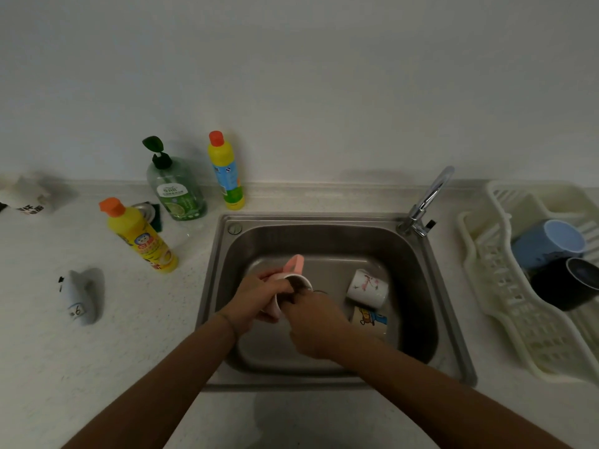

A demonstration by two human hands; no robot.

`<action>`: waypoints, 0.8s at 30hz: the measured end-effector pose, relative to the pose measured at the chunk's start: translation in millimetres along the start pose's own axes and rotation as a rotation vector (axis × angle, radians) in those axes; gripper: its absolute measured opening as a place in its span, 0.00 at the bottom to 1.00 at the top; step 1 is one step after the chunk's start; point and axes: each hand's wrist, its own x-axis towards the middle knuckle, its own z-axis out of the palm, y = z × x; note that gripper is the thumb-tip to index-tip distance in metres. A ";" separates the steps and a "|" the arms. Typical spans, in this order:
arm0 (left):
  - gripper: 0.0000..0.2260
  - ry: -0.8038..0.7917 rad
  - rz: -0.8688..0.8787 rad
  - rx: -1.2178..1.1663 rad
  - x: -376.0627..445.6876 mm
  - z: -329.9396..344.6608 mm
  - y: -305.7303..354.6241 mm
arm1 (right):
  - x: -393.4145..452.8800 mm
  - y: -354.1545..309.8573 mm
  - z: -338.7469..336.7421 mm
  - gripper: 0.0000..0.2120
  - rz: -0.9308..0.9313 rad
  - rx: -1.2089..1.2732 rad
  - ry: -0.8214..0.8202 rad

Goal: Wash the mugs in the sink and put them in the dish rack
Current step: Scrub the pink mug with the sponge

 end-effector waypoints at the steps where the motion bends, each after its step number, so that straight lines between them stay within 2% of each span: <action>1: 0.26 0.016 0.014 0.014 0.4 0.7 2.0 | 1.2 0.7 -1.3 0.22 0.024 -0.011 -0.019; 4: 0.20 0.070 0.044 -0.009 3.5 6.8 2.8 | 10.8 -2.3 -5.5 0.16 0.078 0.099 -0.021; 7: 0.16 0.122 0.064 -0.123 2.9 12.2 -1.8 | 21.4 -7.3 -8.1 0.16 0.063 0.278 -0.041; 12: 0.19 0.001 0.019 -0.032 6.4 -3.2 -6.0 | -0.1 2.5 -4.8 0.18 0.014 0.020 -0.022; 16: 0.17 0.028 -0.017 -0.045 4.0 6.8 -1.3 | 13.2 -12.5 3.3 0.09 0.199 0.245 0.051; 18: 0.17 -0.049 -0.071 0.011 3.3 -0.2 -1.8 | 7.4 -10.7 0.0 0.10 0.148 0.179 0.026; 20: 0.16 -0.114 -0.101 0.019 3.8 -9.6 -2.3 | -1.8 -4.8 -3.2 0.15 0.024 0.052 0.051; 22: 0.15 -0.100 -0.049 -0.036 0.7 -7.7 -0.3 | -5.0 -5.1 -9.9 0.18 0.015 0.006 0.109; 24: 0.14 0.017 0.055 -0.175 -0.8 7.3 -3.0 | 1.8 -10.1 -13.2 0.18 0.072 0.069 0.190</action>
